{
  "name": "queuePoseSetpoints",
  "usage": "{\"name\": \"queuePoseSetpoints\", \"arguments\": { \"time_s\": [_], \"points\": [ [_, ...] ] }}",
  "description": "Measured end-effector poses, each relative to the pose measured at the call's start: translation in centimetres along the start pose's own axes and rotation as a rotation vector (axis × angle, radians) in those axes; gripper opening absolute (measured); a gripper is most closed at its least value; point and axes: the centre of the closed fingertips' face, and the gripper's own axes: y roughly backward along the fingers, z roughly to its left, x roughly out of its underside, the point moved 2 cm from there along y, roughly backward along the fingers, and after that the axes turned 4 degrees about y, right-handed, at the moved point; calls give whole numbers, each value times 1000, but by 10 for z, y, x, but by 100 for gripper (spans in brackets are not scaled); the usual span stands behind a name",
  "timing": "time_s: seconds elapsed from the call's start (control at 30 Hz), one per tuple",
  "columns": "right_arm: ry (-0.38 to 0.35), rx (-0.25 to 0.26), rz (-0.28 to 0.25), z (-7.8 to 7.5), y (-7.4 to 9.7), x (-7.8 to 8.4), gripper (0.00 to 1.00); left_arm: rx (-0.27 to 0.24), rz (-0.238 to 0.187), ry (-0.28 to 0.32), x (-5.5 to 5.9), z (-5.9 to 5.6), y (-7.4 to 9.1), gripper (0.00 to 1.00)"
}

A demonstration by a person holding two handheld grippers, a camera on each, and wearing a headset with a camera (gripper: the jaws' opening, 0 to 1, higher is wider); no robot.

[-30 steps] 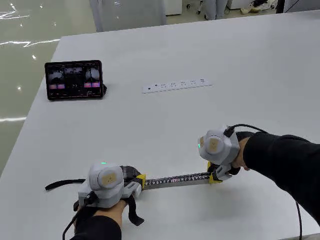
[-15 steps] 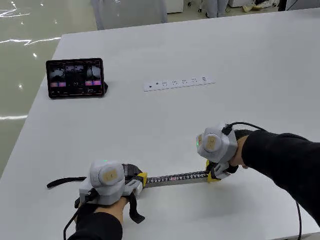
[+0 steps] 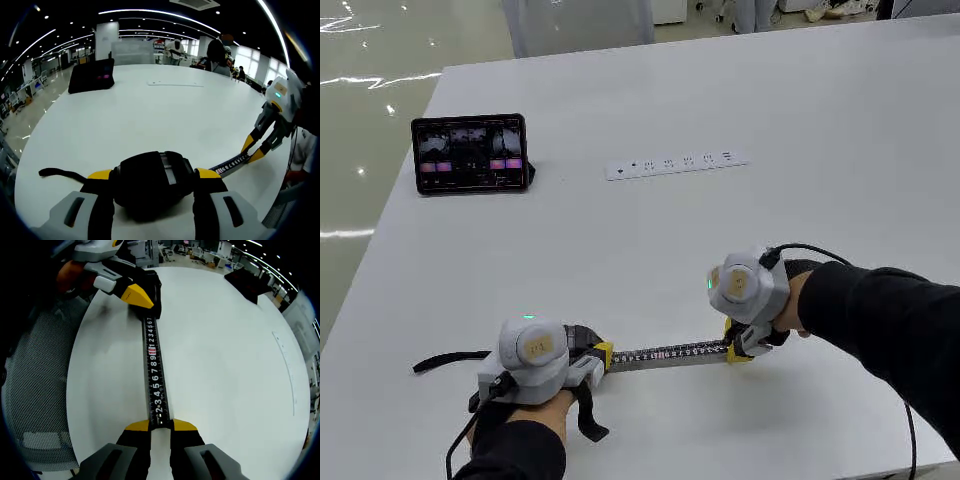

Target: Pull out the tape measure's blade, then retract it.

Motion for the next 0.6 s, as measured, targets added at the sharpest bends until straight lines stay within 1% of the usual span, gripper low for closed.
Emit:
{"name": "queuePoseSetpoints", "arguments": {
  "time_s": [0.2, 0.3, 0.37, 0.5, 0.53, 0.57, 0.6],
  "points": [
    [15, -1, -5, 0, -2, -5, 10, -1, -2, 0, 0, 0, 0, 59],
    [6, -8, -11, -1, -2, -7, 10, 1, 3, 0, 0, 0, -1, 59],
    [28, -13, -12, -1, -2, -7, 10, 2, 3, 0, 0, 0, -1, 59],
    [39, -17, -27, 0, -2, -9, 9, 1, 0, 0, 0, -1, -1, 59],
    [30, -16, -32, 0, -2, -9, 9, 2, 0, 0, 0, -1, -1, 59],
    [1, -17, -38, 0, -2, -9, 9, 2, 0, 0, 0, -1, -1, 59],
    [-2, -17, -43, 0, -3, -10, 9, 3, 1, 0, 0, -1, -1, 59]
  ]
}}
